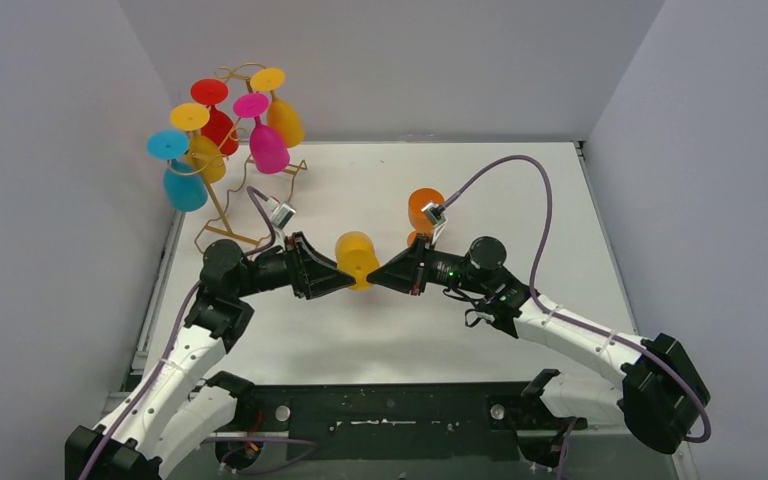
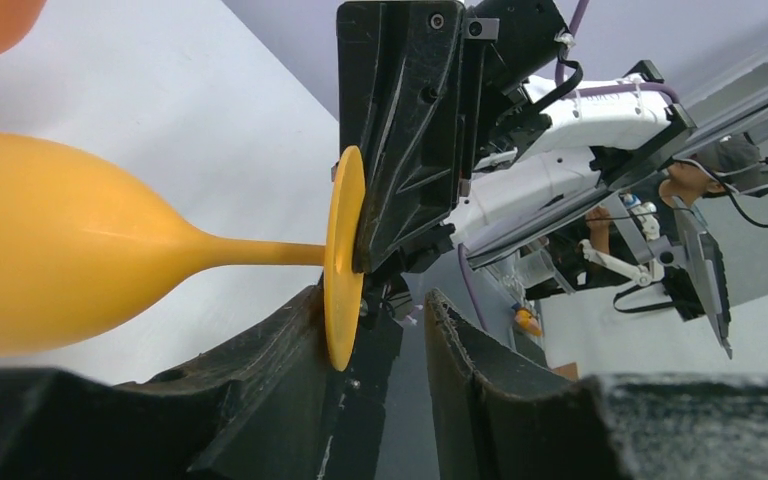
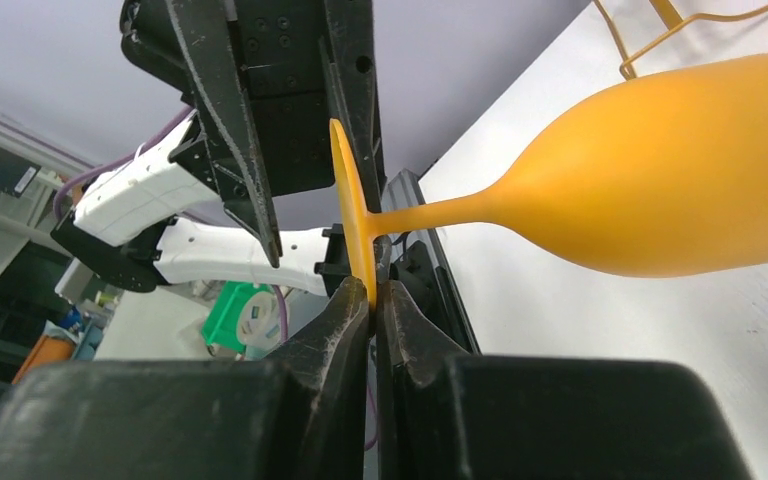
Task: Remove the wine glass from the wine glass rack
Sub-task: Place the wine glass at the center of the board.
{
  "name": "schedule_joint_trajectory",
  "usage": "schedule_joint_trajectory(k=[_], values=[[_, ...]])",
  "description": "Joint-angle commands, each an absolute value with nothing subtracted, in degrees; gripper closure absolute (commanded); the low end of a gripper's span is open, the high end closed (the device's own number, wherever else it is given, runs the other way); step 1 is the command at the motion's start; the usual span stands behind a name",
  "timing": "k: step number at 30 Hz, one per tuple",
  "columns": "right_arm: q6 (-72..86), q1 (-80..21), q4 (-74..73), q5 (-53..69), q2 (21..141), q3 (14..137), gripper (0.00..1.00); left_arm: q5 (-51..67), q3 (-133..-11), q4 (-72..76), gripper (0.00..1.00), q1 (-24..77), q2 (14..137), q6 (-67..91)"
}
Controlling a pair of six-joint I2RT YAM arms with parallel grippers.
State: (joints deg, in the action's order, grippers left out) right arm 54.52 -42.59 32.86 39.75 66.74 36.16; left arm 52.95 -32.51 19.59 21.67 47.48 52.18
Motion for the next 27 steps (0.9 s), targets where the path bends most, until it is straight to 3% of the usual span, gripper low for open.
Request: schedule_joint_trajectory(k=[1, 3, 9, 13, 20, 27], values=[[49.48, -43.83, 35.12, 38.86, 65.09, 39.12, 1.0, 54.59, -32.17, 26.07, 0.65, 24.25, 47.36, 54.52], [49.5, -44.23, 35.3, 38.52, 65.25, 39.11, 1.0, 53.8, -31.78, 25.36, 0.67, 25.56, 47.85, 54.07], [48.95, -45.61, 35.07, 37.73, 65.77, 39.41, 1.0, 50.91, -32.16, 22.83, 0.88, 28.15, 47.82, 51.69], [48.44, -45.88, 34.69, 35.92, 64.8, 38.58, 1.0, 50.71, -32.06, 22.59, 0.88, 28.71, 47.7, 51.47], [47.84, -45.9, 33.64, 33.28, 63.08, 37.54, 1.0, 48.72, -32.88, 18.85, 0.76, 28.75, 46.38, 48.8], [47.58, -45.89, 33.28, 32.17, 62.42, 37.03, 1.0, 46.08, -33.38, 16.4, 0.78, 28.74, 45.36, 46.54]])
